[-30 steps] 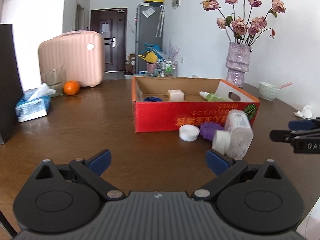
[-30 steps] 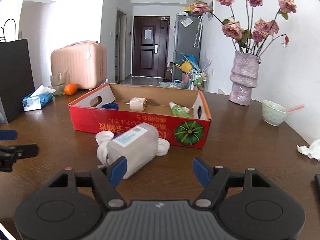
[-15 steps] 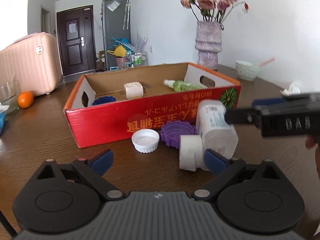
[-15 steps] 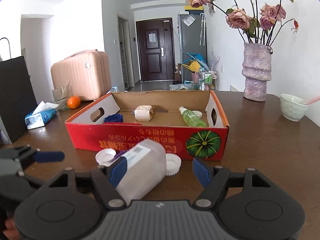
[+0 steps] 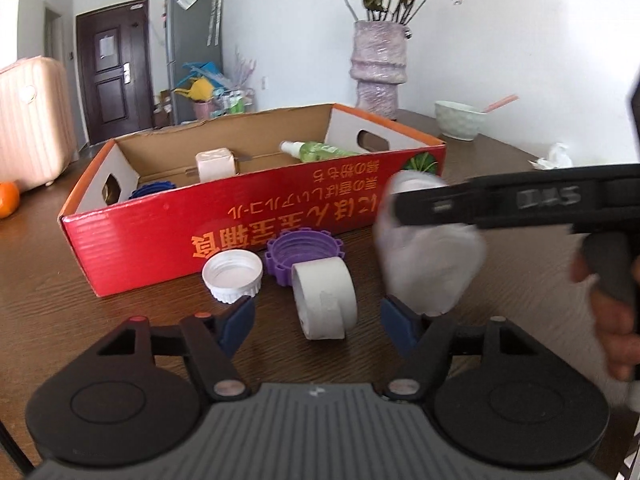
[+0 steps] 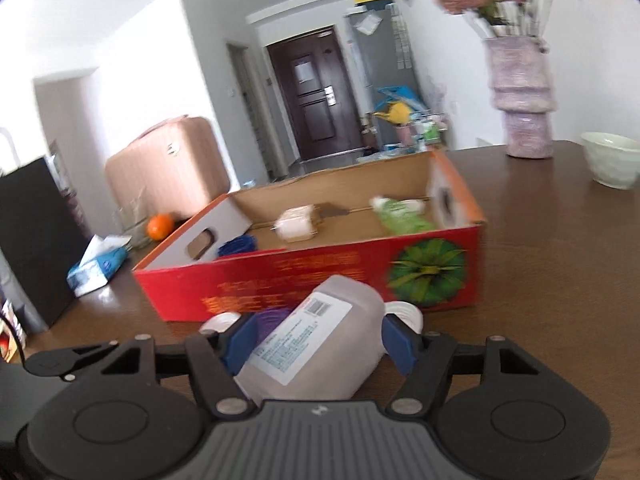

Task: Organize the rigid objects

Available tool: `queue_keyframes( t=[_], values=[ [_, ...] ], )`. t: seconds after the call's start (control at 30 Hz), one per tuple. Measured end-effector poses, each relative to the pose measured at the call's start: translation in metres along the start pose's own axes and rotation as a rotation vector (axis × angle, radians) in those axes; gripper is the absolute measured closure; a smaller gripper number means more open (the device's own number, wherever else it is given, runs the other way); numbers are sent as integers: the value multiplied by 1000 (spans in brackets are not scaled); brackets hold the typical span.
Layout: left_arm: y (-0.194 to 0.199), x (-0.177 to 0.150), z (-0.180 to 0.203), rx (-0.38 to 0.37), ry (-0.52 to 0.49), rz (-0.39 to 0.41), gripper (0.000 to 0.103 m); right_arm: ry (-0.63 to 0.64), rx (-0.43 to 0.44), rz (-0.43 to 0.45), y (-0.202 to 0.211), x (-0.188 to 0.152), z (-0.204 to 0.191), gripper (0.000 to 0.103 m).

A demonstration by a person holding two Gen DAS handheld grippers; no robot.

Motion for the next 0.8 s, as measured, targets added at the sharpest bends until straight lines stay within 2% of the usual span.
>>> queue_keyframes(
  t=[0.13,0.27,0.4,0.5,0.63,0.7,0.77,0.8],
  values=[
    [-1,-2,-1,28,33,-15,30,-21,-85,16,20,1,30,41],
    [7,-3,-5,70,52,-30,27,-74,-104,15,39,-3,49,60],
    [24,-5,-10,102,81,-24,26,-75,-100,-1,54,-9,44,61],
    [40,-6,-15,121,92,-18,26,-39,-2,-51,61,-17,19,61],
    [69,-6,-26,158,95,20,21,-102,259,-160,66,-31,-21,62],
    [83,-8,-37,181,101,33,20,-145,361,-211,65,-38,-36,62],
    [93,-10,-47,203,116,37,20,-188,428,-254,60,-44,-44,62],
    [98,-11,-52,214,128,37,20,-231,429,-265,56,-46,-41,62]
  ],
)
Point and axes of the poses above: each gripper's, at about its wrist camera, not at the fingertips, and y roughly against the way its jaws point, z to its right, x to its top, the point moved 6 cm from there along -y, roughly the way its jaws point, and after that the axes turned 10 degrees about z, right-handed, at the moved point
